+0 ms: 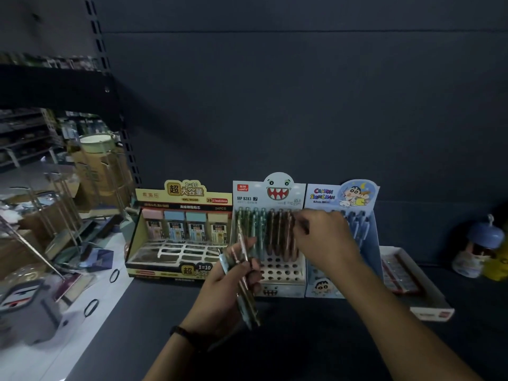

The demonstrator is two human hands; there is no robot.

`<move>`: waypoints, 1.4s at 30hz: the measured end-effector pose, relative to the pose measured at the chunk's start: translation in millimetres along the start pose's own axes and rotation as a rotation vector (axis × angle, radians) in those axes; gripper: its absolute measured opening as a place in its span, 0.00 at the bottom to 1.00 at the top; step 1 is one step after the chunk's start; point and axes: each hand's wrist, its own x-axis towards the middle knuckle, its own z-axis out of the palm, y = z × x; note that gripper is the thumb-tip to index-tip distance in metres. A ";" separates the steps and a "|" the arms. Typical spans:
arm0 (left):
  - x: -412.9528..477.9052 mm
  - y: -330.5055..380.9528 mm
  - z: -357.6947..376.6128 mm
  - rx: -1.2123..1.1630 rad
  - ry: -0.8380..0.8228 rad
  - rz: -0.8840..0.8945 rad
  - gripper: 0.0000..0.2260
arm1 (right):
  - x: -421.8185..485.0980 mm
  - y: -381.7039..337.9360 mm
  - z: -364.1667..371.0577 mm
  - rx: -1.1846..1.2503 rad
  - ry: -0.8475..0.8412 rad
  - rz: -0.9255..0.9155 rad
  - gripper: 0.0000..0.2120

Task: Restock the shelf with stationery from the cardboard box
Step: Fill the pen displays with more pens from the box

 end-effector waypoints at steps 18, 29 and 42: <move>-5.0 1.0 -0.4 0.130 -0.096 0.104 0.14 | -17.0 -45.6 -16.1 0.838 -0.106 0.006 0.19; 0.2 3.5 -0.9 0.016 0.114 0.155 0.21 | -6.5 -19.8 5.1 0.541 0.283 -0.006 0.06; -11.0 13.4 8.5 0.023 0.028 0.101 0.19 | -2.2 -33.9 27.4 0.245 0.069 -0.082 0.05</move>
